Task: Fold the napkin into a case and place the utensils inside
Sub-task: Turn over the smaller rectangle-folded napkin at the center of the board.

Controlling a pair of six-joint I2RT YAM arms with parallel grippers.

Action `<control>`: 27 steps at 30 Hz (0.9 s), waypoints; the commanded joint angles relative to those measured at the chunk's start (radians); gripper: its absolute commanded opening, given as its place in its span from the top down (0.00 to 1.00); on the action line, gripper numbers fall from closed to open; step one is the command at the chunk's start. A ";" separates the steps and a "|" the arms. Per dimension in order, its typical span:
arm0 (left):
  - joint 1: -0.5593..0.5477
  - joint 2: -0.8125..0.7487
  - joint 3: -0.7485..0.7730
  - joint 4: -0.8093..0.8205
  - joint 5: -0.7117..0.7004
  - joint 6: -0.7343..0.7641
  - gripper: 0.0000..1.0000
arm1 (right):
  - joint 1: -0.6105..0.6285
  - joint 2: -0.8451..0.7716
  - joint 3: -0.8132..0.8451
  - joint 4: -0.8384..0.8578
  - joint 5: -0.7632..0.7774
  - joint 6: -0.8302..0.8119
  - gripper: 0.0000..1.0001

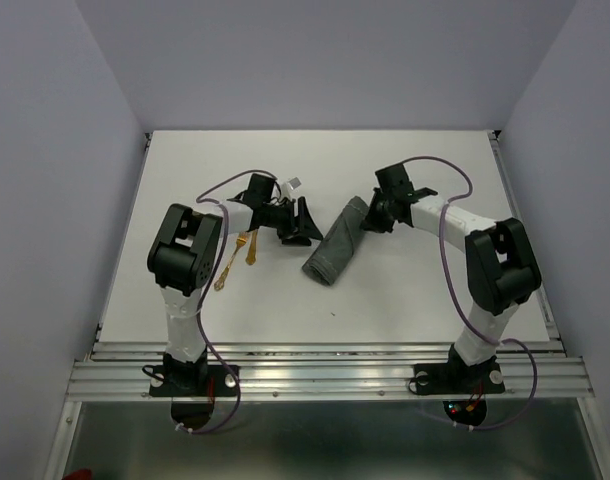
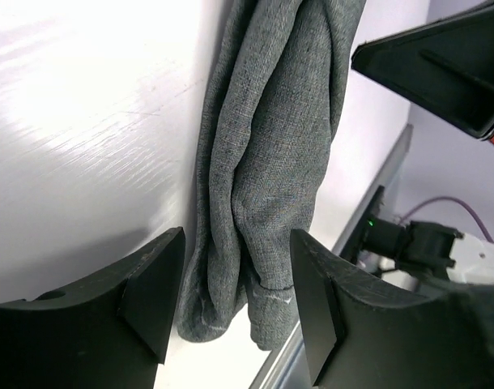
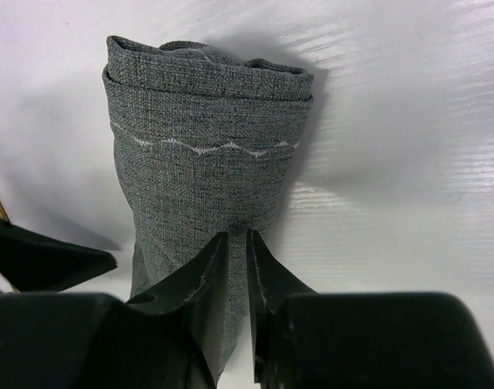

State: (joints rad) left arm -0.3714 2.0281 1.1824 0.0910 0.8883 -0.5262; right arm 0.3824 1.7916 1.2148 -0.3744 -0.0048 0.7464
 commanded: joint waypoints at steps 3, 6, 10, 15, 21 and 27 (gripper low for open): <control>0.006 -0.176 0.009 -0.151 -0.190 0.101 0.35 | 0.013 0.038 0.091 -0.018 0.048 -0.024 0.81; 0.005 -0.212 0.010 -0.172 -0.215 0.114 0.37 | 0.023 0.086 0.124 -0.024 0.045 -0.025 0.81; -0.020 -0.273 -0.056 -0.133 -0.194 0.091 0.54 | 0.065 0.169 0.195 -0.054 0.071 -0.022 0.81; -0.075 -0.336 -0.158 -0.018 -0.178 0.026 0.63 | 0.075 0.232 0.206 -0.066 0.104 -0.001 0.83; -0.096 -0.309 -0.222 0.019 -0.160 0.032 0.77 | 0.075 0.201 0.187 -0.074 0.126 -0.002 0.83; -0.101 -0.237 -0.227 -0.005 -0.228 0.041 1.00 | 0.075 0.128 0.195 -0.086 0.155 -0.015 0.83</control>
State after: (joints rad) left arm -0.4713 1.7554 0.9550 0.0753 0.7040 -0.4992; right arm 0.4530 1.9938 1.4052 -0.4259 0.0933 0.7437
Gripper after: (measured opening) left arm 0.032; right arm 0.170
